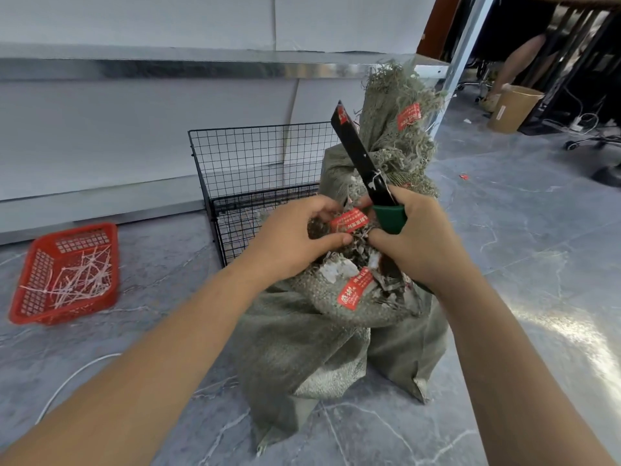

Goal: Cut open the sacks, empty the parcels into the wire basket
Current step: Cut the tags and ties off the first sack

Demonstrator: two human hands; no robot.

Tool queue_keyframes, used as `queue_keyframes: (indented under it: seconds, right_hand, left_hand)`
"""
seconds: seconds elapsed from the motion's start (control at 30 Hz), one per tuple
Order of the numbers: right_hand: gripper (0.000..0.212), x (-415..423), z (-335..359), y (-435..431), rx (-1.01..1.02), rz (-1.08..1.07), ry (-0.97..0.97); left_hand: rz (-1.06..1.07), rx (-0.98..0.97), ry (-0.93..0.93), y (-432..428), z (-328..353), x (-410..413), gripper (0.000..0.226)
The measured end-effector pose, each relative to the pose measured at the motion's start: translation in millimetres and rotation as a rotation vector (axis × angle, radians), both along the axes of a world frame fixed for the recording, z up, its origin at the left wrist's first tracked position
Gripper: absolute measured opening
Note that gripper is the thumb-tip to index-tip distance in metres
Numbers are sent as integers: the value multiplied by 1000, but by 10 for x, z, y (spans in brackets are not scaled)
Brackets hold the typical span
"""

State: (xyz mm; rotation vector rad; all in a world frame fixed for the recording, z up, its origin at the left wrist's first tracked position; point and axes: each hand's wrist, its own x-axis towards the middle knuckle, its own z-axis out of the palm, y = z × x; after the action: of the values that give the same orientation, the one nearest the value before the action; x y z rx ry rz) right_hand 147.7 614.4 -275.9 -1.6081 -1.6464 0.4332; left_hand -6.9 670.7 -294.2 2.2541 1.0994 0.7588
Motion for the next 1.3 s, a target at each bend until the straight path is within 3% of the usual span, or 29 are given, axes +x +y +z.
queue_keyframes:
  seconds: [0.1,0.2,0.3,0.47,0.53,0.7,0.77,0.93,1.1,1.2,1.3]
  right_hand:
    - [27,7,-16,21,65,-73,-73]
    - [25,-11,-41,48,139,-242,-301]
    - [22,-63,-72,63,154,-341,-388]
    - [16,-79,-114,95,212,-369,-388]
    - [18,-71,-122,108,251,-355,-359]
    - [18,-39,-109,103,301,-313,-293]
    - [20,-49,-100,85,308,-319,-270]
    - [26,-66,-76,96,276,-310,-253]
    - [22,-45,-95,121,391,-387,-205]
    - [17,-41,-113,133,546,-447,-235]
    - [21,-2,-106,129,566,-448,-300]
  left_hand:
    - [4,18,-28,17,-26,12,36]
    - [28,75,-62,5,-19,11,50]
    - [-26,162,-48,-47,20,13,60]
    - [-41,217,121,-56,62,-1,21]
    - [-58,222,176,-32,55,-5,26]
    - [-63,297,-66,-2,-17,23,50]
    - [-61,388,-180,-9,-37,50,44]
    - [-21,441,-217,-76,-92,127,22]
    - [-95,372,-270,-86,-64,133,13]
    - [-135,199,-201,-117,-41,128,24]
    - [-197,-42,-273,-100,-8,90,14]
